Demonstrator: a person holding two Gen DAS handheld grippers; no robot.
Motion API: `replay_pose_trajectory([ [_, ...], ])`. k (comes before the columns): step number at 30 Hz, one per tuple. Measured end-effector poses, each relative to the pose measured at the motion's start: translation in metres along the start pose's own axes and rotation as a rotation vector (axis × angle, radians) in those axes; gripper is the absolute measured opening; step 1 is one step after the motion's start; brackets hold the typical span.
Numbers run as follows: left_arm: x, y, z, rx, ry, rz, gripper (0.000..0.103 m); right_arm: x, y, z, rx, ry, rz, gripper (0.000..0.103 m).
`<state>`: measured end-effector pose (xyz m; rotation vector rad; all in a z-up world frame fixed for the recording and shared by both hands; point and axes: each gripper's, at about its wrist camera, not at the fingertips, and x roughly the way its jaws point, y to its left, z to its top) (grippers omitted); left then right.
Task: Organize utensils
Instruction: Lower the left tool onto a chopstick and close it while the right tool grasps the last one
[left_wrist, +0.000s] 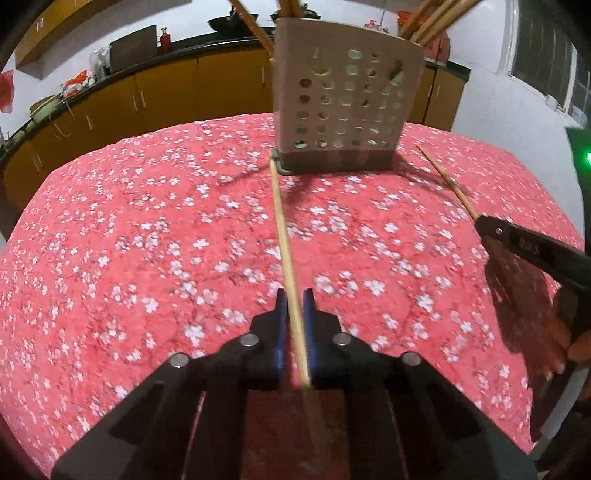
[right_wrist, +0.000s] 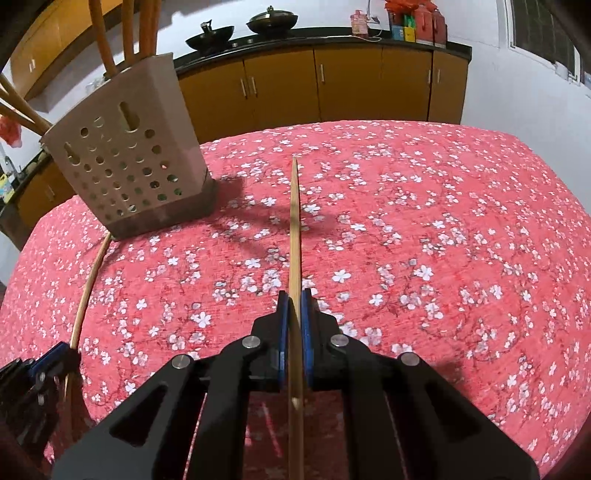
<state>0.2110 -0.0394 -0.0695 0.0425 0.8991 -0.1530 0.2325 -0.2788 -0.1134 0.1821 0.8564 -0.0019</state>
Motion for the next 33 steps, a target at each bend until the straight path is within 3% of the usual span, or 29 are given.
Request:
replay_pose_trajectory([
  [6,0.012,0.040,0.021,-0.064,-0.009,0.060,0.008,0.002,0.010,0.002,-0.019,0.001,0.035,0.008],
  [12,0.023,0.075,0.035,-0.137,-0.013,0.029,0.010,0.008,0.015,0.005,-0.043,0.003,0.067,0.008],
  [16,0.019,0.079,0.031,-0.127,-0.020,0.027,0.021,0.008,0.015,0.003,-0.051,0.006,0.066,0.008],
  [33,0.020,0.076,0.030,-0.129,-0.020,0.027,0.022,0.007,0.017,0.001,-0.064,0.009,0.049,0.008],
])
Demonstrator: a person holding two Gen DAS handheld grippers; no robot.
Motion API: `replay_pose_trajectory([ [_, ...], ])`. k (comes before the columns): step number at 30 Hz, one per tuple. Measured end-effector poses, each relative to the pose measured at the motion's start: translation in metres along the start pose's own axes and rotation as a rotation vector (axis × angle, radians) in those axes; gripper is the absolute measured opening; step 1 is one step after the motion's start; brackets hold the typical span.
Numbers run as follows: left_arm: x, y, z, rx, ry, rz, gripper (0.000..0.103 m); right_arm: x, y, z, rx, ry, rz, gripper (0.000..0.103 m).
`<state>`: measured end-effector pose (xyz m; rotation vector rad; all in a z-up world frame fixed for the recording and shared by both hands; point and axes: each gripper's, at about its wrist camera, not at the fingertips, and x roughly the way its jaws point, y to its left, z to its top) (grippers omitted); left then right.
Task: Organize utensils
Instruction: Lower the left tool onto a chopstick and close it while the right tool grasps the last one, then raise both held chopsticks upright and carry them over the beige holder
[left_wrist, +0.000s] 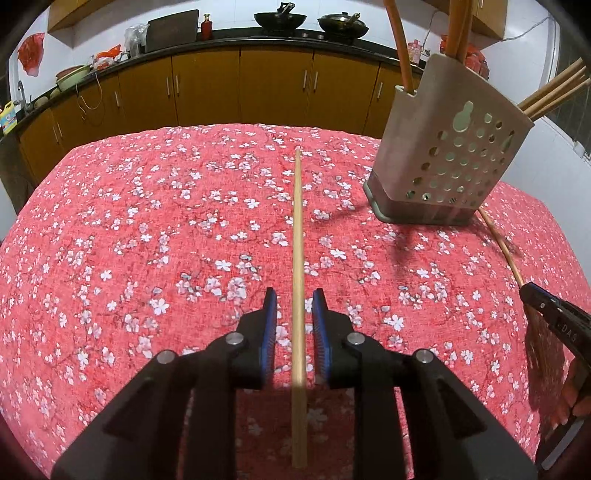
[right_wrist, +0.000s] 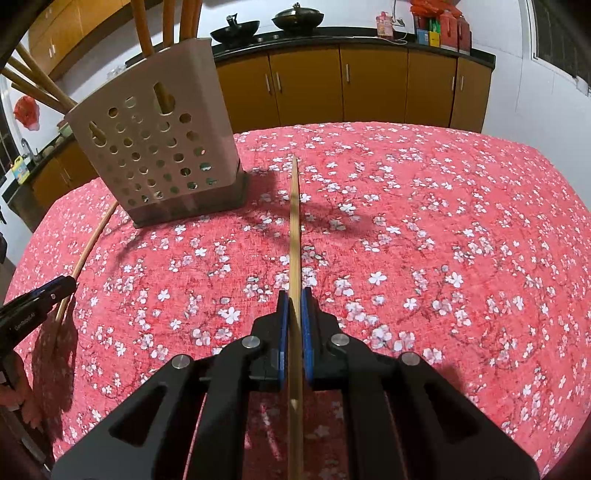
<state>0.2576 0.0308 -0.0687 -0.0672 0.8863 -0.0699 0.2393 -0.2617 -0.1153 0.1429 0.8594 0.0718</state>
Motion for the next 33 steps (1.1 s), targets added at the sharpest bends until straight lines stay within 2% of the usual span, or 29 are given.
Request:
replay_pose_trajectory([
  [12,0.001,0.001,0.001,-0.001,0.000,0.000,0.022,0.000,0.000,0.000,0.003,-0.001,0.001,0.008],
  [17,-0.001,-0.001,-0.001,-0.004,-0.001,-0.002,0.022,-0.001,0.006,0.000,-0.030,0.000,-0.033,0.008],
  [23,-0.009,-0.003,-0.012,0.016,0.003,0.015,0.022,-0.007,0.006,-0.006,-0.046,0.001,-0.042,0.008],
  [33,-0.007,-0.007,-0.010,0.030,0.007,0.033,0.022,-0.008,0.007,-0.007,-0.047,0.000,-0.044,0.008],
])
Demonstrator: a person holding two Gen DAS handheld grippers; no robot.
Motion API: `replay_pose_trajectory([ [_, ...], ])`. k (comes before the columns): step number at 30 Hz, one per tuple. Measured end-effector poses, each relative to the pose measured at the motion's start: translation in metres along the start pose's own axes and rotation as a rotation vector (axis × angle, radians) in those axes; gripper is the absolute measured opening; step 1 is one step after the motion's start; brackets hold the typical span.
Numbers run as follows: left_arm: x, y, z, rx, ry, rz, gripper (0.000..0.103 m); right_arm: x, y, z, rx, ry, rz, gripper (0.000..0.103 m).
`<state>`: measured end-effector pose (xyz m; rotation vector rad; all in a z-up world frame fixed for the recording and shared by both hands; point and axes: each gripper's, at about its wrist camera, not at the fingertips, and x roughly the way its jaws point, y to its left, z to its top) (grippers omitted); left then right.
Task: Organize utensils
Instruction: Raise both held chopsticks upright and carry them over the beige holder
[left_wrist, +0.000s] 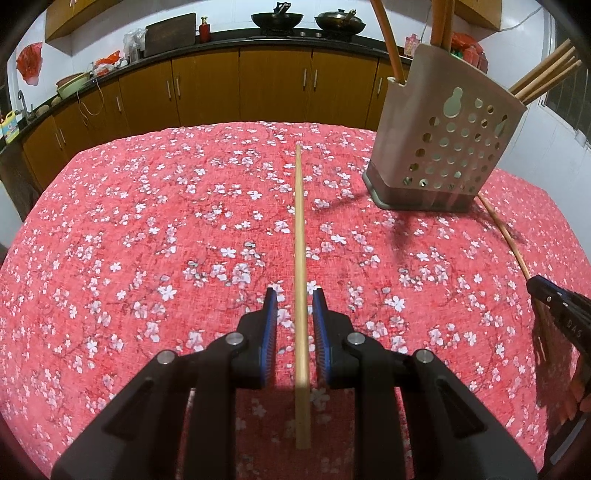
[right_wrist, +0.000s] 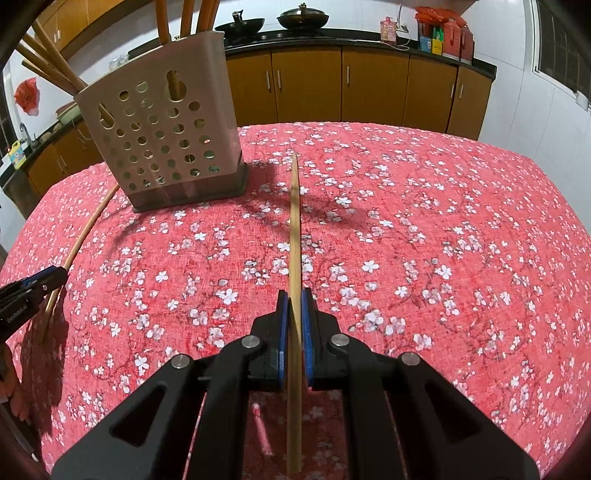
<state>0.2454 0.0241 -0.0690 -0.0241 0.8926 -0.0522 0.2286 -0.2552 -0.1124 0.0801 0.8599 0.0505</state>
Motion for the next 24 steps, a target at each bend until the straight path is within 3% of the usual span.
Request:
replay_pose_trajectory([
  [3,0.000,0.000,0.000,-0.001,0.000,0.001,0.019,0.001,0.001,0.000,-0.002,0.000,-0.001,0.008],
  [4,0.002,-0.001,0.000,-0.006,-0.001,0.007,0.010,0.001,0.001,0.000,-0.005,0.000,-0.003,0.008],
  [5,0.002,0.000,0.000,-0.008,0.000,0.003,0.009,-0.001,0.001,-0.001,-0.007,-0.001,-0.001,0.008],
  [15,-0.015,0.005,0.001,0.004,-0.005,-0.031,0.008,-0.038,-0.016,0.005,0.035,-0.103,0.026,0.008],
  [24,-0.062,0.008,0.022,-0.011,-0.122,-0.070,0.008,-0.077,-0.028,0.024,0.061,-0.241,0.047,0.008],
])
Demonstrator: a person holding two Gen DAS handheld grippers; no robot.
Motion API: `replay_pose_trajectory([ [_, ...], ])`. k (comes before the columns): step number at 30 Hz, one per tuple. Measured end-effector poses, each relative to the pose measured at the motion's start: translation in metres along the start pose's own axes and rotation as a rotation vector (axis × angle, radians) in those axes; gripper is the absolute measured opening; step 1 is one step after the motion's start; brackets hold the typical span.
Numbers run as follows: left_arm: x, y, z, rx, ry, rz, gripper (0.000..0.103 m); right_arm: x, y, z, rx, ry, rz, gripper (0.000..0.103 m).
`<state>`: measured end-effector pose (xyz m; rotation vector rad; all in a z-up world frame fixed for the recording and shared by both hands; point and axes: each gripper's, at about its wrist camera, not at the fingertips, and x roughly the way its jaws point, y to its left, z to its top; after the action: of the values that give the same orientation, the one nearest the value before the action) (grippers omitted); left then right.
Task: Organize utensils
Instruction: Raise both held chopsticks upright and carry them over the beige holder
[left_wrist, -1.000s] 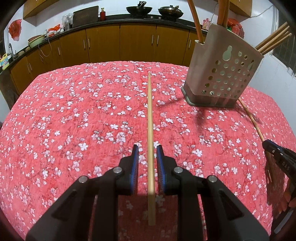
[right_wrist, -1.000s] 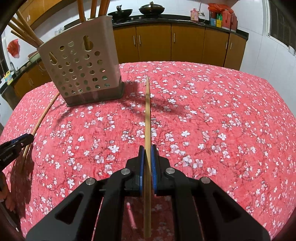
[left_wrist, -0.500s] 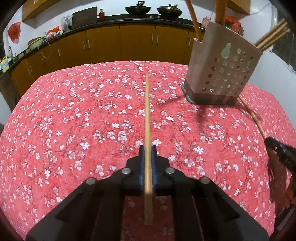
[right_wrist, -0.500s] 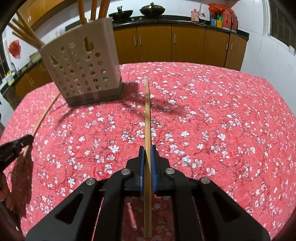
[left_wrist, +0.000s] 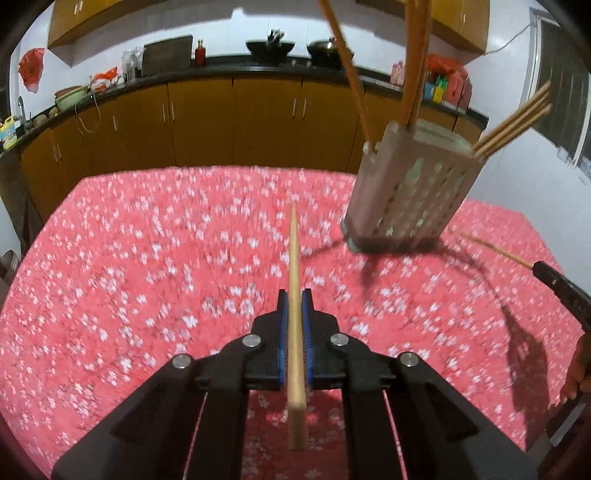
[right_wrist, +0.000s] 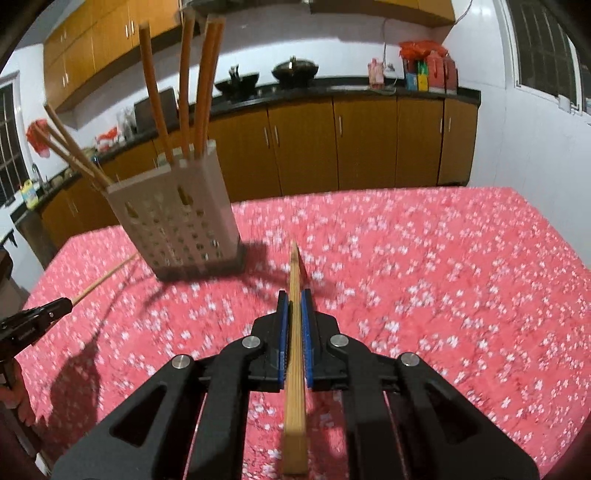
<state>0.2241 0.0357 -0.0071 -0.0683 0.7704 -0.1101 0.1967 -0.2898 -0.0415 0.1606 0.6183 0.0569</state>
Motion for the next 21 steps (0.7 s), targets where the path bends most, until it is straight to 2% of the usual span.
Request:
replay_pose_trajectory([
  [9,-0.050,-0.004,0.029,-0.038,-0.173,-0.066,0.008,-0.026,-0.002,0.019,0.022,-0.124,0.017,0.008],
  [17,-0.064,-0.007,0.040,-0.038,-0.222,-0.083,0.008,-0.032,-0.002,0.024,0.018,-0.152,0.022,0.008],
  [21,-0.074,-0.011,0.044,-0.016,-0.238,-0.115,0.008,-0.043,0.003,0.032,0.012,-0.181,0.058,0.008],
])
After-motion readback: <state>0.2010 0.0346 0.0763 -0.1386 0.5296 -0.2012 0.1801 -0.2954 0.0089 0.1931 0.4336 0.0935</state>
